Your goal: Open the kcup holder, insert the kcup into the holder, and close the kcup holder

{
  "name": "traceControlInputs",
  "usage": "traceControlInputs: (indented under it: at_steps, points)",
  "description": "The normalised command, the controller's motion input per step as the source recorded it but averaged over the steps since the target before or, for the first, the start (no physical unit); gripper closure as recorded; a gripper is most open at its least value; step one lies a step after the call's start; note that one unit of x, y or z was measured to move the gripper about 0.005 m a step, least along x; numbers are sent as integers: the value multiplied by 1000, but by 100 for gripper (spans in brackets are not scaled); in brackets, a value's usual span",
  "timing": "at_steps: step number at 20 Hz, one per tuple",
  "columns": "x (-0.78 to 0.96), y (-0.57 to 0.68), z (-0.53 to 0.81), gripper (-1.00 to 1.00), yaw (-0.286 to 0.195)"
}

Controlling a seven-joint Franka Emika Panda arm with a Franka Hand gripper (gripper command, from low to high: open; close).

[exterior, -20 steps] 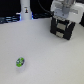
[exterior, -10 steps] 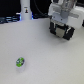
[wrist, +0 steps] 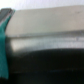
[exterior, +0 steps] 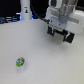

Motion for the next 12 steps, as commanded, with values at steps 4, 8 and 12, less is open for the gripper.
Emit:
traceControlInputs:
  at_steps: [4,8,12]
  points:
    - [872,-467,70,100,-62]
    - [742,-386,88,100,-48]
    - [303,-144,147,-100,-60]
